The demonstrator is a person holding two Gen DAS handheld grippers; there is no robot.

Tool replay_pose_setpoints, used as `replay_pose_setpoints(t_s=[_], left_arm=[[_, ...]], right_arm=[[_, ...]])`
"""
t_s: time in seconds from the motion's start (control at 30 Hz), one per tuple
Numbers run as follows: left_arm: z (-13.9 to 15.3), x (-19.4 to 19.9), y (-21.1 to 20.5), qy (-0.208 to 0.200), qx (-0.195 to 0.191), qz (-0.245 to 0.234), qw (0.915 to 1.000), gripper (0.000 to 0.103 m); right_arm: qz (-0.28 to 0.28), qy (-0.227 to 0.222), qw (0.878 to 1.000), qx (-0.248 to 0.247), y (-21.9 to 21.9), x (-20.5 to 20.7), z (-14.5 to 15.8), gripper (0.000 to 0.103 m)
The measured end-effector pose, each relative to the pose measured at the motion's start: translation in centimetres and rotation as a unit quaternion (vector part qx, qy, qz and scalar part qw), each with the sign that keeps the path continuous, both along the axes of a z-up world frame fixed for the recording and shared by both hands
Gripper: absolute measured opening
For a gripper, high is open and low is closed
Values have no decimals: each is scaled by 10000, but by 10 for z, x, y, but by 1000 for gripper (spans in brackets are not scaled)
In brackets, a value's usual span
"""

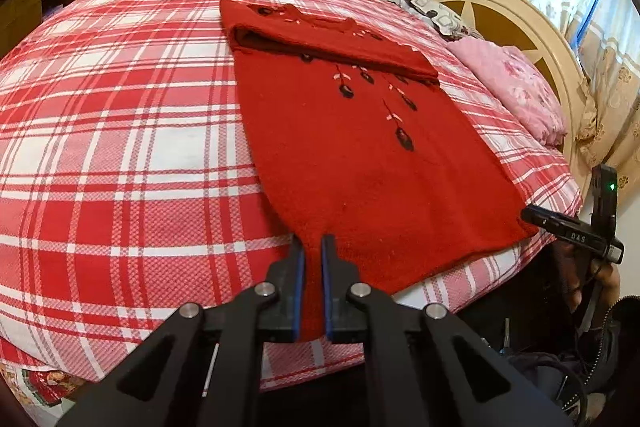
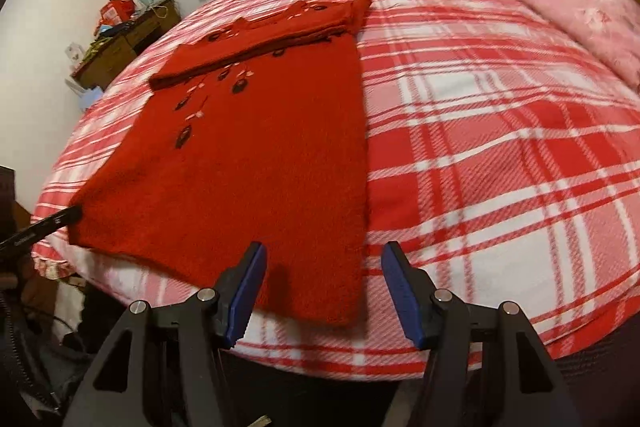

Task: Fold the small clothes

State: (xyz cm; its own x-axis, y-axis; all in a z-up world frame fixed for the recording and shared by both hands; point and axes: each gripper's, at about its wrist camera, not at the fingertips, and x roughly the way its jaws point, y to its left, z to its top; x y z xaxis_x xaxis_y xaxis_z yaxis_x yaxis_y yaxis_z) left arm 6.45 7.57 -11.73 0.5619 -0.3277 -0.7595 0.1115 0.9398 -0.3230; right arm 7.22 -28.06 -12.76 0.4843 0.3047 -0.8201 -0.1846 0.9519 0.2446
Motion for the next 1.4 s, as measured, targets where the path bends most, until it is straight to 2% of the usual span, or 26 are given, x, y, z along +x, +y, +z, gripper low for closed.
replay_pose_setpoints(t_s=[0.03,0.1,0.17,0.23,0.33,0.43,0.63,0.73,0.83,1.13,1.4], left_arm=[[1,0,1,7,-23,16,10000,8],[3,-2,3,-37,-26,23,10000,8],[3,-3,2,-50,-21,22,10000,8],[1,-3,2,2,-52,9,10000,8],[-2,-3,0,47,-73,-21,10000,8],[-1,-3,-1,-16,-84,-18,10000,8],[1,0,7,-95,-281,100,9995,8],[6,3,7,-218,-349,36,9991,8],[9,9,4,-278,-314,-7,9991,8],[41,35,12,-765,-287,60,9966,8],[59,67,21,-1012,-231,187,9944,8]], right_arm=[[18,42,10000,29,1,-1,-2,42],[-30,90,9999,57,-2,-2,-8,14],[-131,47,9996,260,-11,-4,-8,8],[-180,-85,9985,511,-18,-7,-2,7],[-218,-365,9971,634,-24,-7,4,7],[-306,-293,9945,961,-31,-4,-1,6],[-190,-851,9885,1234,-28,-9,27,6],[-317,-803,9885,1245,-31,0,24,6],[-372,-792,9838,1566,-37,6,27,6],[-411,-1478,9750,1606,-39,32,76,6],[-340,-1823,9709,1517,-27,70,107,6]])
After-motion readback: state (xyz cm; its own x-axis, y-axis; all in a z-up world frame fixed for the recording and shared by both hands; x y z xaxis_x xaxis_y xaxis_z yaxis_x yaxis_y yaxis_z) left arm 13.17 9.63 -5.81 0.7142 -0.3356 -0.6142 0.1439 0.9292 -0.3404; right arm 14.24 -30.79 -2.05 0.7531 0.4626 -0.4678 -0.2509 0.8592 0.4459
